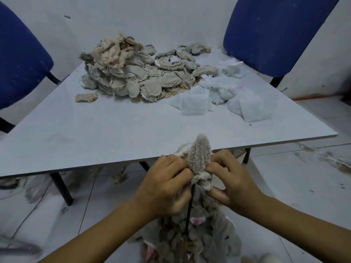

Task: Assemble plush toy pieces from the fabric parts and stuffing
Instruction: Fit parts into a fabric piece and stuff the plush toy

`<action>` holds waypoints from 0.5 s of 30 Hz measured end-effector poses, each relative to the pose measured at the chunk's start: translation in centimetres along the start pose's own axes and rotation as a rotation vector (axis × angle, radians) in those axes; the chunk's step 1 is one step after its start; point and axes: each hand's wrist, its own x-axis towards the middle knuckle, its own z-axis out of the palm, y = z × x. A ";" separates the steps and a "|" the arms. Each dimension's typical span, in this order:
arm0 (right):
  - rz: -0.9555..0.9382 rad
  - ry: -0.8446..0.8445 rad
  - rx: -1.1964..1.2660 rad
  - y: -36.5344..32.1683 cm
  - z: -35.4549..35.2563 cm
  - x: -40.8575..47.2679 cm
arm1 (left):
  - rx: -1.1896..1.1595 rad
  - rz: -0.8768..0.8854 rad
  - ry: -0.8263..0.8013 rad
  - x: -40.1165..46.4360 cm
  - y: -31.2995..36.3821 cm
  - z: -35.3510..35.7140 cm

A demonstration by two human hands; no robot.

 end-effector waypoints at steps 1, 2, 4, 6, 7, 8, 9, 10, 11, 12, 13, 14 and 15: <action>-0.013 0.000 -0.017 -0.2 -0.5 0.2 | 0.010 0.012 -0.024 0.4 -0.1 -0.6; -0.025 0.018 -0.031 -0.4 -1.3 0.6 | 0.014 0.017 -0.037 1.0 -0.3 -1.3; -0.035 0.114 -0.021 -0.8 -3.0 1.8 | -0.019 0.017 -0.012 2.6 -0.4 -3.0; -0.027 0.242 0.004 -1.2 -4.7 3.7 | -0.082 0.006 0.054 4.9 -0.5 -5.0; -0.016 0.290 0.015 -1.3 -5.5 4.7 | -0.104 -0.011 0.087 6.1 -0.6 -5.8; -0.006 0.321 0.022 -1.3 -6.0 5.5 | -0.106 -0.029 0.116 7.0 -0.6 -6.6; -0.001 0.336 0.022 -1.4 -6.4 6.0 | -0.084 -0.036 0.141 7.8 -0.6 -7.1; -0.006 0.340 0.012 -1.4 -6.4 6.3 | -0.047 -0.026 0.159 8.3 -0.5 -7.4; -0.026 0.338 -0.006 -1.3 -6.3 6.3 | -0.001 0.000 0.173 8.6 -0.3 -7.3; -0.059 0.333 -0.032 -1.2 -6.0 6.0 | 0.046 0.033 0.187 8.7 0.0 -7.1; -0.093 0.331 -0.059 -1.0 -5.7 5.7 | 0.086 0.065 0.201 8.7 0.2 -6.8; -0.120 0.329 -0.083 -0.7 -5.6 5.4 | 0.109 0.093 0.216 8.6 0.2 -6.4; -0.141 0.325 -0.098 -0.5 -5.4 5.1 | 0.110 0.113 0.224 8.4 0.1 -6.1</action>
